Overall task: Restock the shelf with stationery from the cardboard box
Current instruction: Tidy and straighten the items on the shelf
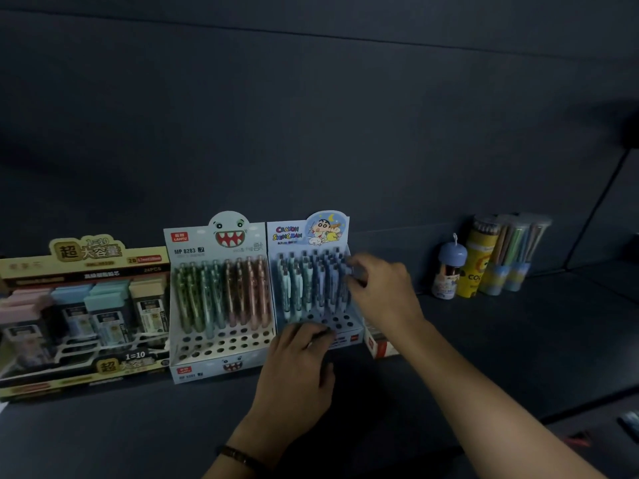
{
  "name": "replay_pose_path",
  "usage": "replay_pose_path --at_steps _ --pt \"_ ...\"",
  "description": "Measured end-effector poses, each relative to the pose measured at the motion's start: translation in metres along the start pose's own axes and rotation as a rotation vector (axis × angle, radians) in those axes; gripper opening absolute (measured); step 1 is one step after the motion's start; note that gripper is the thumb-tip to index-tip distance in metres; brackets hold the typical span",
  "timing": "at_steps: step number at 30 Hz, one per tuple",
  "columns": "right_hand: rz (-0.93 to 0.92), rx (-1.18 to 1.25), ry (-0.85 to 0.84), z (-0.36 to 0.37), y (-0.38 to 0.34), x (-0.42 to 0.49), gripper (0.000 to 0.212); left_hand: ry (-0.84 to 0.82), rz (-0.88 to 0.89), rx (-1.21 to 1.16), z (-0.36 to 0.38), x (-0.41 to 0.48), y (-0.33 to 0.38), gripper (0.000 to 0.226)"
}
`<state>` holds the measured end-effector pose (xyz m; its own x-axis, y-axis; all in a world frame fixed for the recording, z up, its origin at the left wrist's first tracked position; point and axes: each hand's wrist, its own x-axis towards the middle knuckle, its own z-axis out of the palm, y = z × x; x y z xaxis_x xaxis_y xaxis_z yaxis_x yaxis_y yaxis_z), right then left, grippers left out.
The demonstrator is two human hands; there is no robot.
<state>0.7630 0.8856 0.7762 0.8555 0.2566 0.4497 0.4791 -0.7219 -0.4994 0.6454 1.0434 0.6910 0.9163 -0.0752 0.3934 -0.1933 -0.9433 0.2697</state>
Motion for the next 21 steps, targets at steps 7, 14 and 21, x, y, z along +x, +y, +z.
replay_pose_path --at_steps 7,14,21 --pt "0.081 0.028 0.083 -0.037 -0.004 -0.055 0.036 0.084 -0.07 -0.082 -0.009 -0.001 0.005 0.041" --pt "0.385 -0.098 0.228 -0.097 0.041 -0.201 0.01 -0.112 0.337 -0.197 -0.021 -0.022 0.068 0.021" --pt "0.854 -0.227 0.068 -0.143 0.087 -0.415 0.018 -0.462 0.746 -0.354 0.028 -0.109 0.233 0.02"
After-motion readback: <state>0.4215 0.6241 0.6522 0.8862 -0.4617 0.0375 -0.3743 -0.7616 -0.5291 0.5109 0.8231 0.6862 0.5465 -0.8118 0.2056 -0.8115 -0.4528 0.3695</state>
